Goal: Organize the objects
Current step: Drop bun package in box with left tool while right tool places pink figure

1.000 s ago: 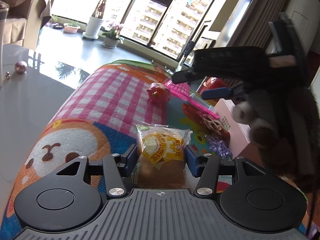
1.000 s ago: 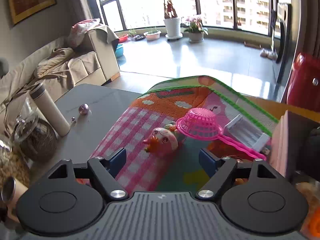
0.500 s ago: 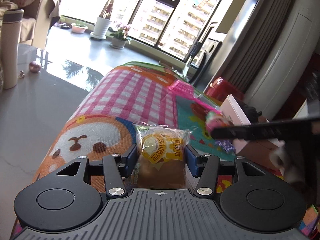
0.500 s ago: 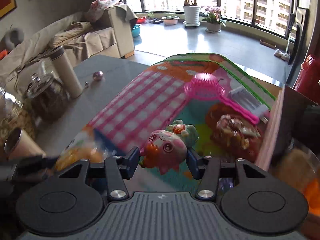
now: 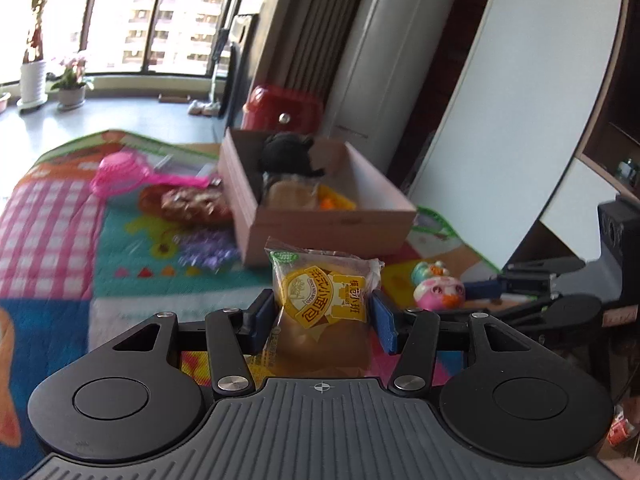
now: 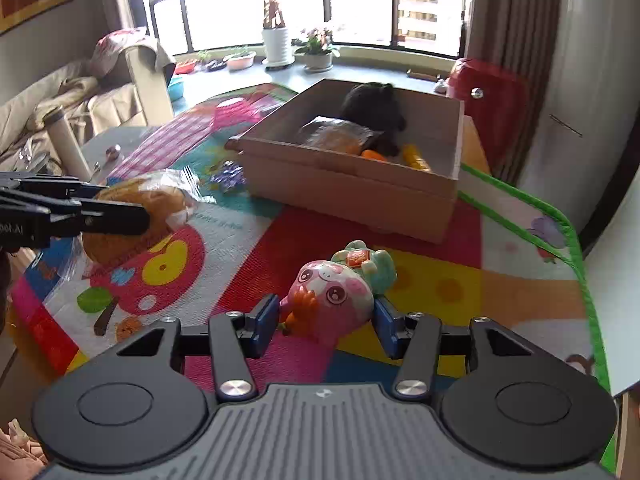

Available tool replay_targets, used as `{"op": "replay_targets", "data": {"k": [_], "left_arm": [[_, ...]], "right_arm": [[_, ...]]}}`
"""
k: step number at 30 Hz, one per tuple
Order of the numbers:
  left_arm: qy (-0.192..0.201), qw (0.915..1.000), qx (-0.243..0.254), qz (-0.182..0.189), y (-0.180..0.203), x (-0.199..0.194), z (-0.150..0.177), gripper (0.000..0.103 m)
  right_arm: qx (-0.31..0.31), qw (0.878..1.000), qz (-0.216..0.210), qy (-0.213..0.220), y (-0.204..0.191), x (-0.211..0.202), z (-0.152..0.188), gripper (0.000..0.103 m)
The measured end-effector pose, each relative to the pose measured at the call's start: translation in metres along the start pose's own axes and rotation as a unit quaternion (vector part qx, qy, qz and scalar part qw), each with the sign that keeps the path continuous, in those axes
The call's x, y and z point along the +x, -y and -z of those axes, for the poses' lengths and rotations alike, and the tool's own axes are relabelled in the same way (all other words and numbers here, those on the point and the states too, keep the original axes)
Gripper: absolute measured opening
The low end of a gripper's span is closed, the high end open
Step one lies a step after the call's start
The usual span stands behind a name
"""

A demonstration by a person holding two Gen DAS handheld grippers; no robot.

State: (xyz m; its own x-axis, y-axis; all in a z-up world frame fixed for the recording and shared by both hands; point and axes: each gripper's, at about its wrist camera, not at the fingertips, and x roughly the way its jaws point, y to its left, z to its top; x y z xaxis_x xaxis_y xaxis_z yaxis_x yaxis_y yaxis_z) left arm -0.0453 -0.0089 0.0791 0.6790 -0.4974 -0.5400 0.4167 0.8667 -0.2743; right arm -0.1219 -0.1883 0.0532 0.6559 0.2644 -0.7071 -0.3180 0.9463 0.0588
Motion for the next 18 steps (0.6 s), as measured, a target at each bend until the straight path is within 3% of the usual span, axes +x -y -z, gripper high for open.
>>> {"op": "replay_targets", "data": {"k": [3,7,9,12,14,18], "left_arm": [[0.04,0.9992,0.003,0.004,0.022,0.017,-0.043,0.056],[0.074,0.9971,-0.015,-0.002,0.037,0.072,-0.09,0.057],[0.065,0.9978,-0.016,0.0,0.037,0.111,-0.096,0.058],[0.032,0.9986,0.006,-0.042,0.036,0.154,-0.09,0.054],[0.053,0.9975,0.004,-0.045,0.033,0.149,-0.085,0.054],[0.082,0.9964,-0.013,-0.017,0.017,0.111,-0.075,0.055]], "right_arm": [[0.021,0.999,0.01,0.027,0.018,-0.015,0.006,0.051],[0.042,0.997,0.027,0.052,0.027,-0.024,0.008,0.051],[0.051,0.996,0.031,0.062,0.03,-0.027,0.01,0.051],[0.062,0.995,0.04,0.066,0.034,-0.029,0.011,0.051],[0.065,0.995,0.045,0.066,0.037,-0.031,0.011,0.051],[0.064,0.995,0.048,0.061,0.042,-0.025,0.005,0.051]]}}
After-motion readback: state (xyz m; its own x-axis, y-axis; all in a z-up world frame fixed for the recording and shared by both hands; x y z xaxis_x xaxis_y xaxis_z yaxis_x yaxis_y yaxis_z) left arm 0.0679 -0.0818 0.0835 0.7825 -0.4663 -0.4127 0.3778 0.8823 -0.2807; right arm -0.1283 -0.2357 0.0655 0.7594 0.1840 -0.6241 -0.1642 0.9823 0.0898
